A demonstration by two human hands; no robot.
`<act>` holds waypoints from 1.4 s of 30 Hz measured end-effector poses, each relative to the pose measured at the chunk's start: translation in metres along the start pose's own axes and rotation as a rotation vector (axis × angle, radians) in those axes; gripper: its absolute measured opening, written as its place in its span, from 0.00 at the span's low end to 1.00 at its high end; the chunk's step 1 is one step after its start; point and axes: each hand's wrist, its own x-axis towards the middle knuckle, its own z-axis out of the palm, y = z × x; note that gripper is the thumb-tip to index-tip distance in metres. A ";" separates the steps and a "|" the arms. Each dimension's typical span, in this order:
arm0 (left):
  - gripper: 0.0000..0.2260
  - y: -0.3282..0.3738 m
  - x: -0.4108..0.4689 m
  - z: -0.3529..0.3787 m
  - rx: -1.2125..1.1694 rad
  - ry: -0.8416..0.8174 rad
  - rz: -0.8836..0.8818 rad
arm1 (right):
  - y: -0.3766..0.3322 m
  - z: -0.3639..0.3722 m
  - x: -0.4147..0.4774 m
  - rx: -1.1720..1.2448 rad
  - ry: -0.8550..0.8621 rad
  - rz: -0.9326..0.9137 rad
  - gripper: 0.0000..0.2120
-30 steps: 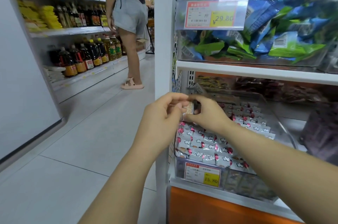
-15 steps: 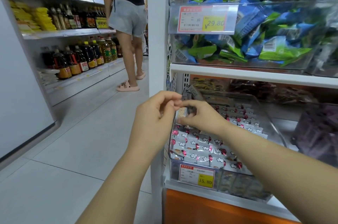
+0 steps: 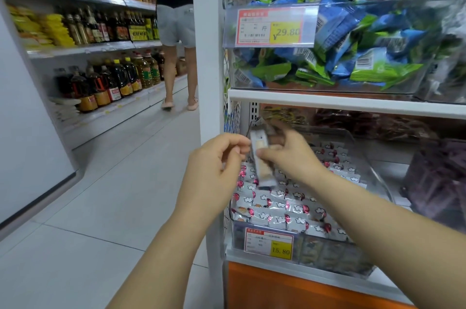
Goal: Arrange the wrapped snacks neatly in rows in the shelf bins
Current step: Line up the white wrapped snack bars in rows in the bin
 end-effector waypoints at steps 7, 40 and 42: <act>0.08 -0.002 -0.003 0.001 -0.120 -0.210 -0.242 | -0.013 -0.034 -0.071 -0.430 0.046 -0.455 0.20; 0.08 -0.016 -0.005 -0.047 -0.505 -0.279 -0.417 | 0.008 0.018 0.020 -0.568 -0.138 0.092 0.25; 0.08 -0.018 -0.003 -0.050 -0.505 -0.247 -0.409 | 0.008 0.027 0.026 -0.567 -0.135 0.109 0.26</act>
